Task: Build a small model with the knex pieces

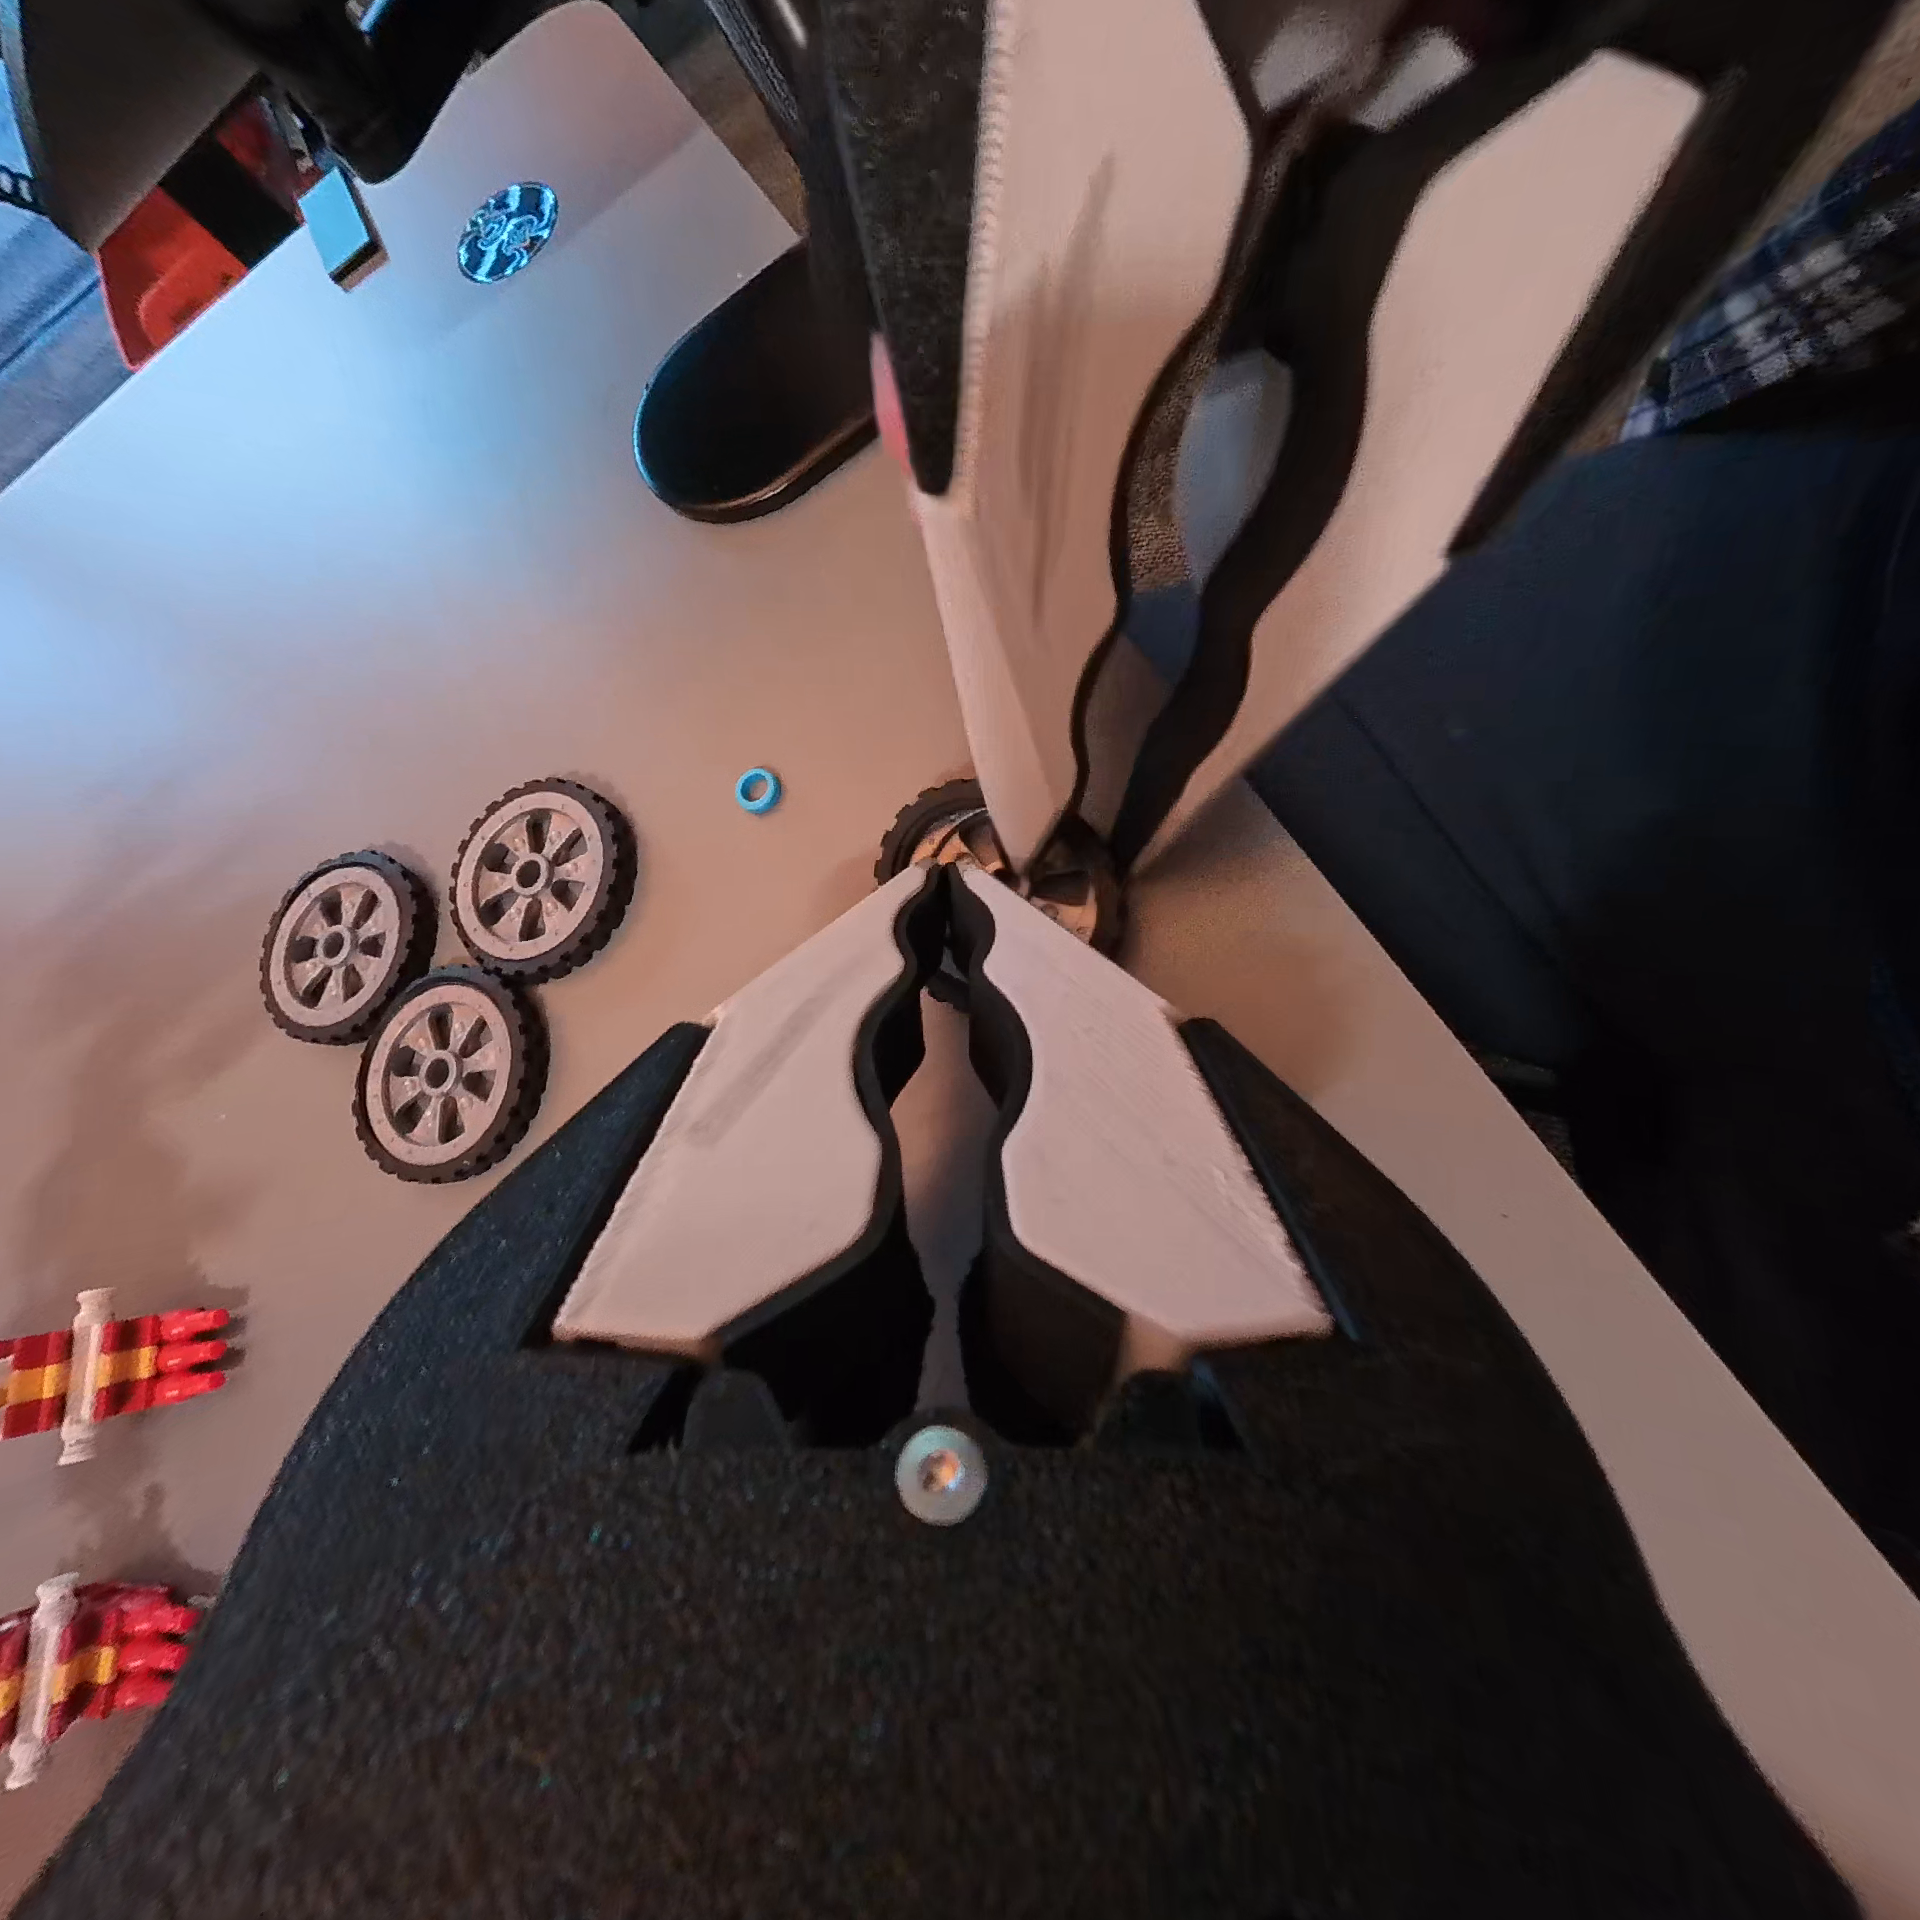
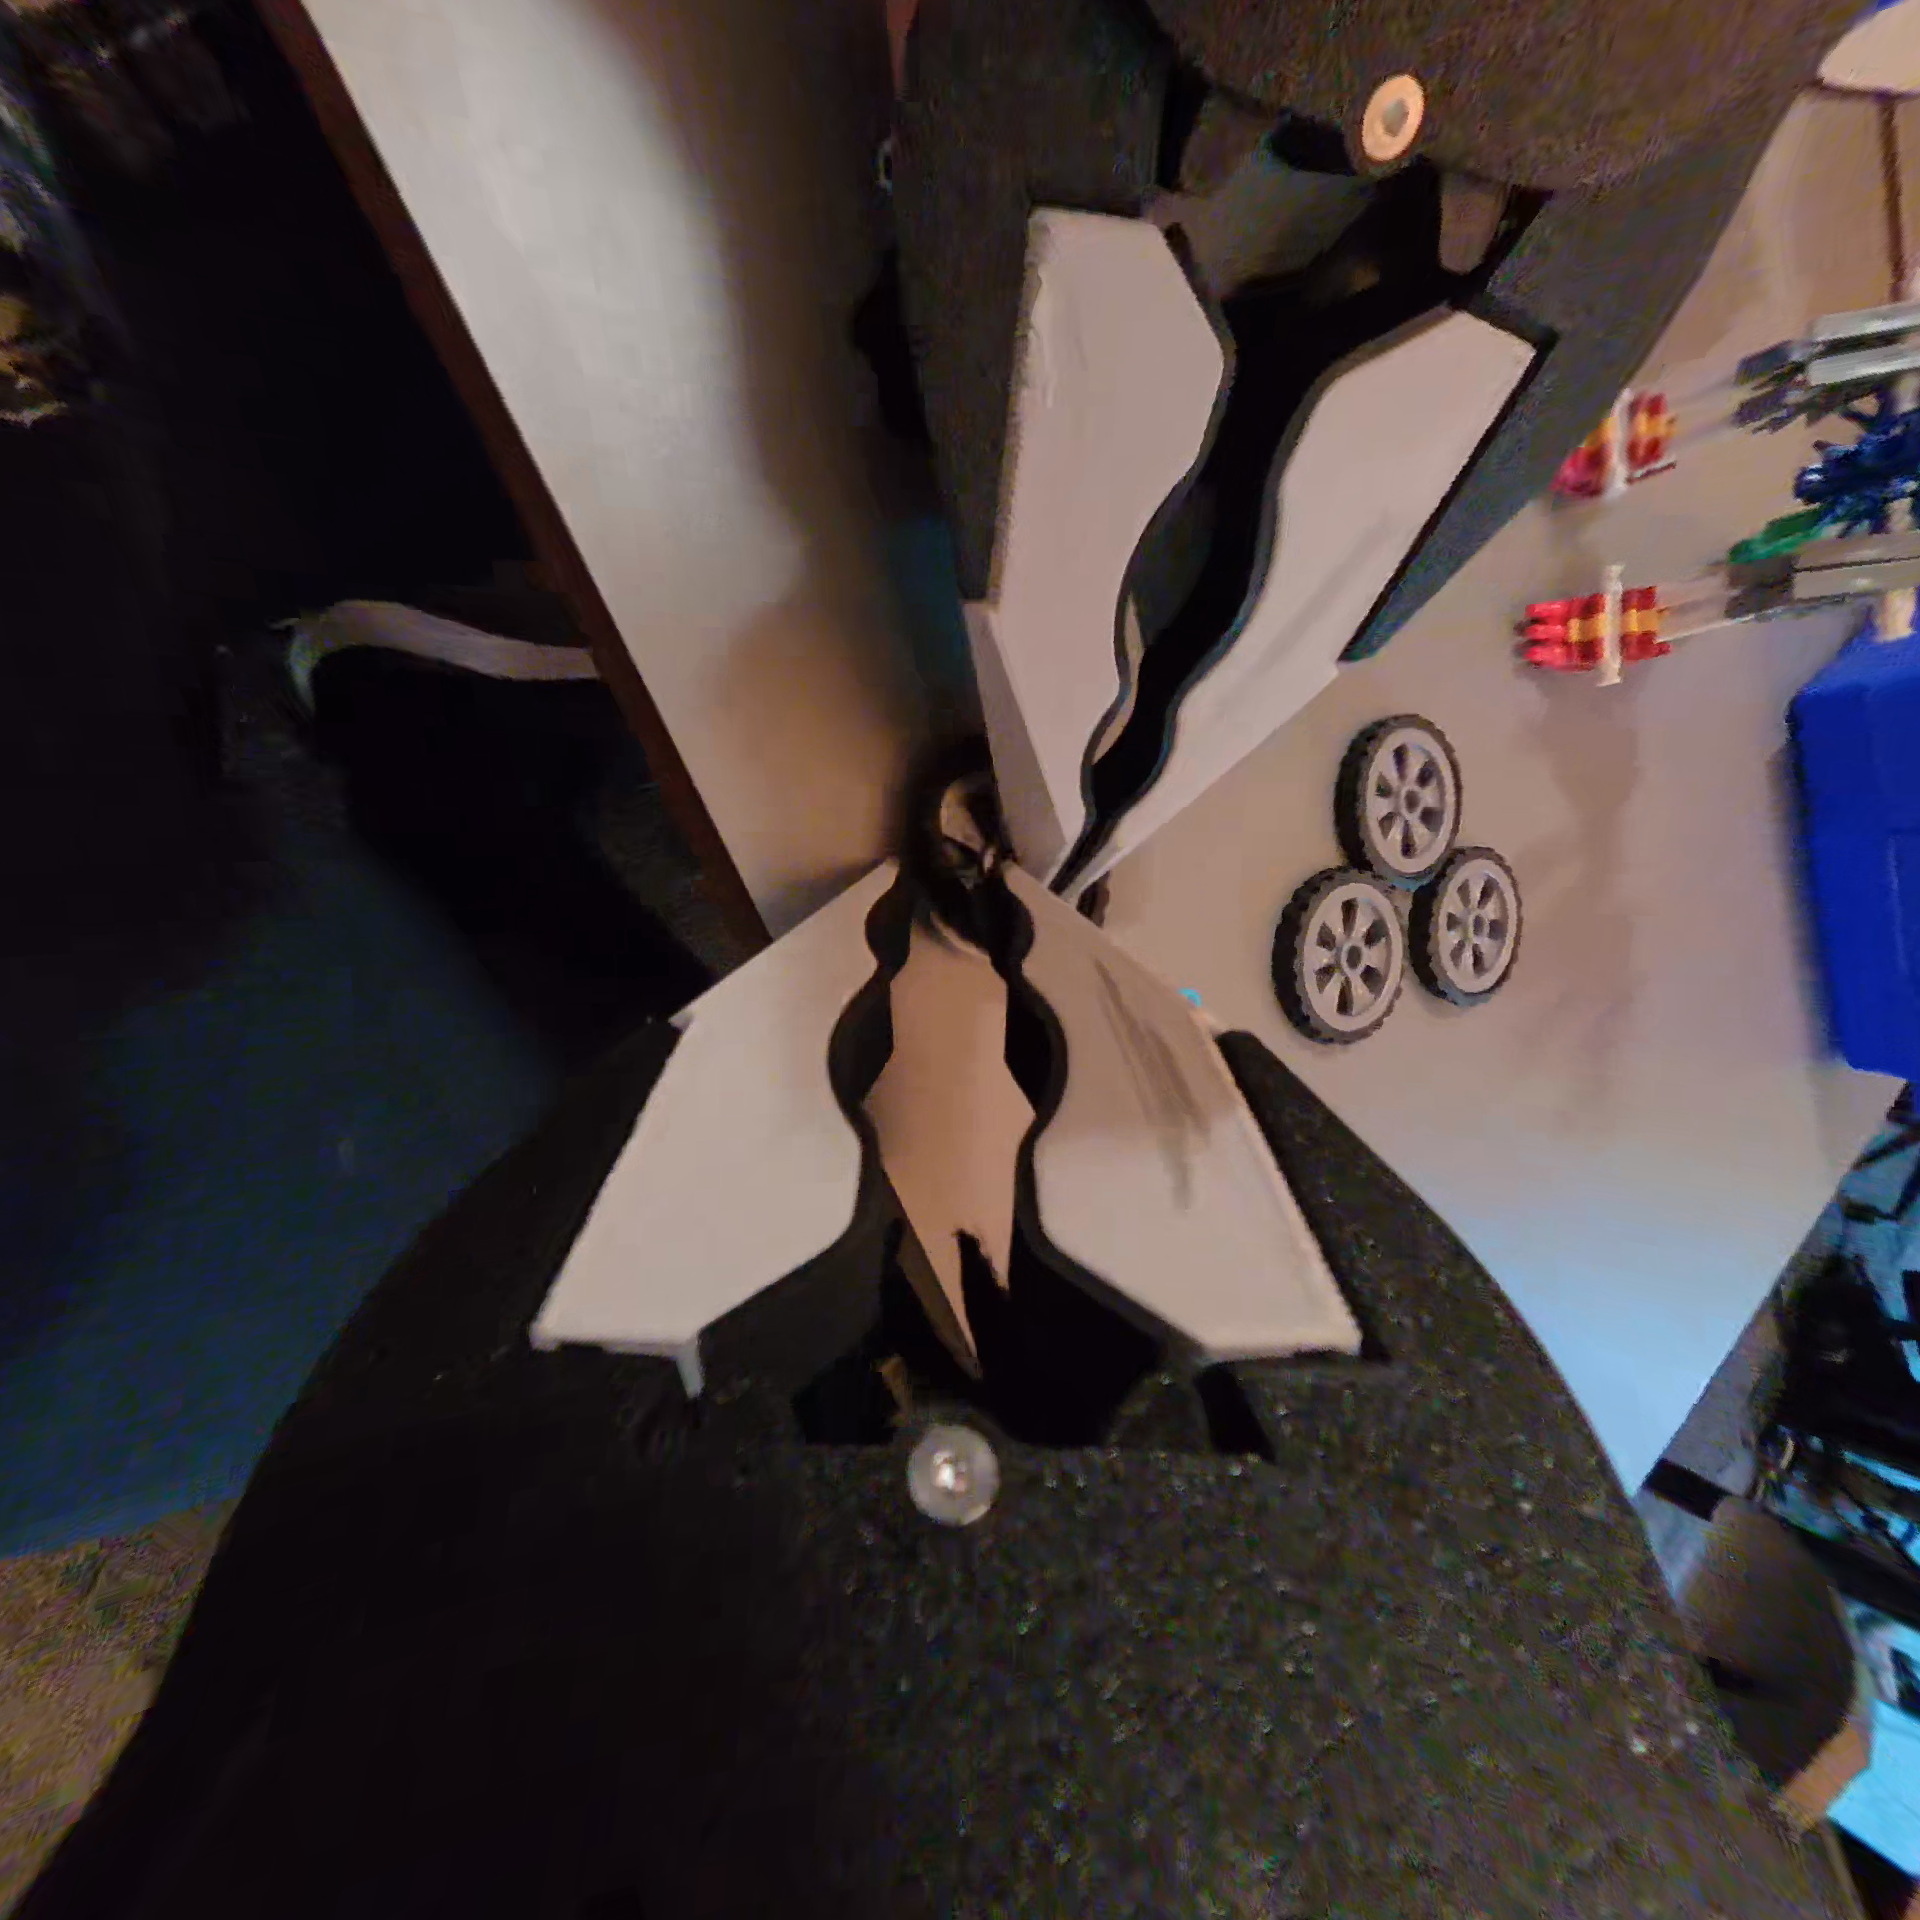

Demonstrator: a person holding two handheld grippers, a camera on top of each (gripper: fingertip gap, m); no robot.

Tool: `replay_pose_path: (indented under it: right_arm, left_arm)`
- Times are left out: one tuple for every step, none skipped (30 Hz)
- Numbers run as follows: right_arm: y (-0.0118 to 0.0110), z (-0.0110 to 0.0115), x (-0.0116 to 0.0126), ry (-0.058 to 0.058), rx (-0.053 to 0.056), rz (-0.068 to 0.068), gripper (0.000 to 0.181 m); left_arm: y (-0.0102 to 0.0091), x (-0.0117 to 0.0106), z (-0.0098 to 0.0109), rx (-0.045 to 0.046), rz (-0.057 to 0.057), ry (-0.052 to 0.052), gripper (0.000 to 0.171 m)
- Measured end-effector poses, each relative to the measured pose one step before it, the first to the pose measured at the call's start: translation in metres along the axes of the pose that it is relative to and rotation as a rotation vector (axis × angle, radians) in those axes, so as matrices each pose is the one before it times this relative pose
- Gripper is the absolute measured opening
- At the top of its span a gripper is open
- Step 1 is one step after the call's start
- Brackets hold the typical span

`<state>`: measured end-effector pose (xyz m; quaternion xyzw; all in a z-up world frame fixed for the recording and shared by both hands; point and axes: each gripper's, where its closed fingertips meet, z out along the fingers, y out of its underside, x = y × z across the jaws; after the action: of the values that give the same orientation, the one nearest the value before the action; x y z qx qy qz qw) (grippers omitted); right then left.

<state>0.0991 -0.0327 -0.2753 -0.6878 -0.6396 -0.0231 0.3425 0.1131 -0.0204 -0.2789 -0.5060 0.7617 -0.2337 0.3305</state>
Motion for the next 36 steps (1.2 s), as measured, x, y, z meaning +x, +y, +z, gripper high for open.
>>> replay_pose_path:
  right_arm:
    - [0.00161, -0.00132, -0.00005, -0.0305, -0.0002, -0.0294, 0.013]
    - [0.001, -0.00095, -0.00113, -0.0334, -0.0008, -0.0319, 0.012]
    - [0.00114, -0.00034, -0.00096, -0.0336, -0.0053, -0.0237, 0.011]
    - [0.00051, 0.0, -0.0004, -0.0316, -0.0059, -0.0121, 0.011]
    - [0.00004, 0.00022, -0.00047, -0.027, -0.0059, -0.0103, 0.01]
    - [0.00018, 0.00006, -0.0005, -0.0191, -0.0061, -0.0136, 0.009]
    - [0.00028, -0.00025, -0.00077, -0.0191, -0.0041, -0.0066, 0.009]
    - [0.00028, -0.00056, -0.00076, -0.0227, 0.0005, 0.0028, 0.009]
    - [0.00003, -0.00053, -0.00012, -0.0206, 0.0073, 0.0069, 0.009]
    - [-0.00031, -0.0002, -0.00004, -0.0173, 0.0107, 0.0081, 0.009]
    - [-0.00065, -0.00062, -0.00004, -0.0132, 0.0101, 0.0049, 0.009]
    - [-0.00043, -0.00091, 0.00049, -0.0105, 0.0081, 0.0014, 0.009]
    - [-0.00015, -0.00104, 0.00084, -0.0112, 0.0048, 0.0023, 0.009]
    - [0.0003, -0.00112, 0.0008, -0.011, 0.0001, 0.001, 0.009]
    - [0.00131, -0.00143, 0.00066, -0.0097, -0.0073, -0.0055, 0.009]
    - [0.00148, -0.00189, 0.0006, -0.011, -0.0075, -0.0094, 0.009]
    - [0.00069, -0.00184, 0.00069, -0.0131, -0.0025, -0.0094, 0.003]
    - [0.00026, -0.00103, 0.00191, -0.0053, -0.0001, -0.009, 0.002]
    - [0.00069, 0.00029, 0.00052, -0.0116, -0.0044, -0.0088, 0.0]
    - [0.0008, 0.00091, -0.00091, -0.0159, -0.0058, -0.0131, 0.0]
    - [0.00006, 0.00083, 0.00045, -0.0057, -0.0011, -0.0122, 0.001]
    - [-0.00093, -0.00018, 0.00107, -0.0017, 0.0046, -0.0033, 0.001]
    - [-0.00197, -0.0014, 0.00093, -0.0046, 0.0107, 0.0031, 0.001]
    - [-0.00234, -0.00154, 0.00122, -0.005, 0.0153, 0.0055, 0.001]
    - [-0.00221, -0.00103, -0.00161, -0.0188, 0.0135, 0.002, 0.002]
    - [-0.00134, -0.00047, -0.0047, -0.0347, 0.0015, -0.0023, 0.003]
    - [0.00047, 0.00034, -0.00313, -0.023, -0.0156, -0.0065, 0.004]
    - [0.00298, 0.00107, -0.00065, -0.0059, -0.0272, -0.0085, 0.004]
    - [0.00381, 0.00169, -0.00019, -0.0057, -0.0262, -0.0037, 0.006]
    - [0.00046, 0.00101, -0.00001, -0.0051, -0.0043, -0.002, 0.006]
    - [-0.00164, 0.0005, 0.00012, -0.0037, 0.0083, -0.0017, 0.006]
    - [-0.00006, 0.00085, -0.00063, -0.0065, -0.0027, -0.0021, 0.006]
    - [0.00065, 0.001, -0.00057, -0.0053, -0.007, -0.0054, 0.007]
    - [0.00011, 0.00057, -0.0006, -0.008, -0.0046, -0.0005, 0.007]
    - [0.00051, 0.00043, -0.00053, -0.0093, -0.0067, 0.003, 0.006]
    - [0.00056, -0.00001, -0.00029, -0.006, -0.0076, -0.0035, 0.005]
  left_arm:
    - [-0.00025, 0.00046, 0.00009, 0.00125, -0.0015, 0.0066, 0.0]
    - [-0.00048, 0.00074, 0.00022, 0.00203, 0.0014, 0.0066, 0.0]
    - [-0.00064, 0.00045, 0.00046, 0.00102, 0.003, 0.0024, 0.0]
    - [-0.00027, -0.00009, 0.00028, -0.00037, 0.001, -0.0007, 0.0]
    - [0.00005, 0.00007, -0.00005, 0.0005, -0.0024, 0.0027, 0.0]
    - [-0.00002, -0.00015, 0.00003, -0.00067, -0.0014, 0.0001, 0.0]
    - [-0.00014, 0.0001, 0.00027, -0.00051, 0.0017, -0.0023, 0.0]
    - [-0.0004, 0.00024, 0.00028, 0.00074, 0.0005, 0.0006, 0.0]
    - [-0.00001, -0.00003, 0.00005, -0.0004, 0.0004, 0.0002, 0.0]
    - [-0.00002, 0.00004, 0.00001, 0.00015, 0.0003, 0.0004, 0.0]
    - [0.0, -0.00001, 0.00001, 0.00024, 0.0, 0.0006, 0.0]
    - [-0.00008, 0.00009, -0.00006, 0.00005, 0.0002, 0.0009, 0.0]
    - [0.00006, 0.00006, -0.00006, 0.00041, -0.0012, 0.0033, 0.0]
    - [-0.00012, 0.00001, -0.00006, 0.00038, -0.0013, 0.005, 0.0]
    - [-0.00003, 0.00013, 0.00002, 0.00075, -0.0021, 0.0066, 0.0]
    - [-0.00007, 0.00014, 0.00003, 0.00063, 0.0014, 0.0047, 0.0]
    - [-0.00016, 0.00025, -0.00009, 0.00095, 0.0018, 0.005, 0.0]
    - [-0.00012, 0.00074, -0.00008, 0.00146, -0.0006, 0.0093, 0.0]
    - [-0.00027, 0.00088, 0.0, 0.00134, -0.0002, 0.0087, 0.0]
    - [-0.00013, 0.00006, 0.00003, -0.00027, -0.002, 0.0031, 0.0]
    - [-0.00002, 0.0001, 0.00003, 0.00071, -0.0004, 0.0019, 0.0]
    - [-0.00009, -0.00006, 0.00004, 0.00107, -0.0021, 0.0022, 0.0]
    - [-0.00005, 0.00001, -0.00003, -0.00029, 0.0004, 0.0013, 0.0]
    - [-0.00027, 0.00004, 0.00025, 0.00039, 0.0026, 0.0016, 0.0]
    - [-0.0004, 0.00016, 0.00037, 0.00116, 0.0018, 0.0029, 0.0]
    - [-0.00025, 0.00003, 0.00022, 0.00037, 0.0, 0.0033, 0.0]
    - [-0.0002, 0.00004, 0.00024, 0.0004, 0.0015, 0.0024, 0.0]
    - [-0.00011, 0.00001, 0.00002, 0.0007, -0.0002, 0.0023, 0.0]
    - [0.00004, -0.00001, 0.00005, 0.00008, -0.0016, 0.0014, 0.0]
    - [0.00002, 0.0001, -0.00007, -0.00022, 0.0009, -0.0004, 0.0]
    - [-0.00004, -0.00006, 0.00002, 0.00026, 0.0003, -0.0003, 0.0]
    - [0.00004, -0.00002, -0.00002, -0.00028, 0.0001, -0.0001, 0.0]
    - [-0.00005, -0.00003, 0.00007, 0.00017, -0.0003, 0.0005, 0.0]
    - [0.00005, -0.00003, -0.00002, -0.0001, -0.0003, 0.0003, 0.0]
    - [-0.00013, 0.00001, 0.00015, 0.00004, -0.0005, 0.0003, 0.0]
    - [-0.00024, 0.00012, 0.00033, 0.0004, 0.0002, 0.0002, 0.0]
